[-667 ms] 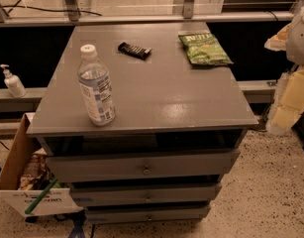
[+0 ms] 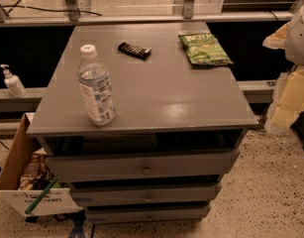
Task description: Pick rxbar chocolate
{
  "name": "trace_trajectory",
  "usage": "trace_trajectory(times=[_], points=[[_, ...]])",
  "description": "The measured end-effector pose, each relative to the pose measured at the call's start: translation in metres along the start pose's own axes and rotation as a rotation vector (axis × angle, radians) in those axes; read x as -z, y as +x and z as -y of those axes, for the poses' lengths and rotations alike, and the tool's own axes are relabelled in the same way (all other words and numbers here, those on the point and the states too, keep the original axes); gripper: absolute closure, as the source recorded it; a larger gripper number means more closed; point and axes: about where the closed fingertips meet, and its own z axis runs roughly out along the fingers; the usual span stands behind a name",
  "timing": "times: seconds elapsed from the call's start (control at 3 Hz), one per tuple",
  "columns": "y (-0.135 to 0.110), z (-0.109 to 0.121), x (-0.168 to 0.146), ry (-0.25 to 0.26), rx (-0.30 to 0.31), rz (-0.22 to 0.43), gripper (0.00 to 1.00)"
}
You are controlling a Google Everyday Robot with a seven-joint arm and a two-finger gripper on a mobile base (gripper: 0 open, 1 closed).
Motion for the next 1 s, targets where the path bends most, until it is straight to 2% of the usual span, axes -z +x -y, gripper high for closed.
trace_trajectory(times=[0.33,1.0], points=[[-0.018,0.016,-0.009,-0.003,0.055,0.016,0.0],[-0.081,0.078,-0.054,-0.047,0.162,0.035,0.0]])
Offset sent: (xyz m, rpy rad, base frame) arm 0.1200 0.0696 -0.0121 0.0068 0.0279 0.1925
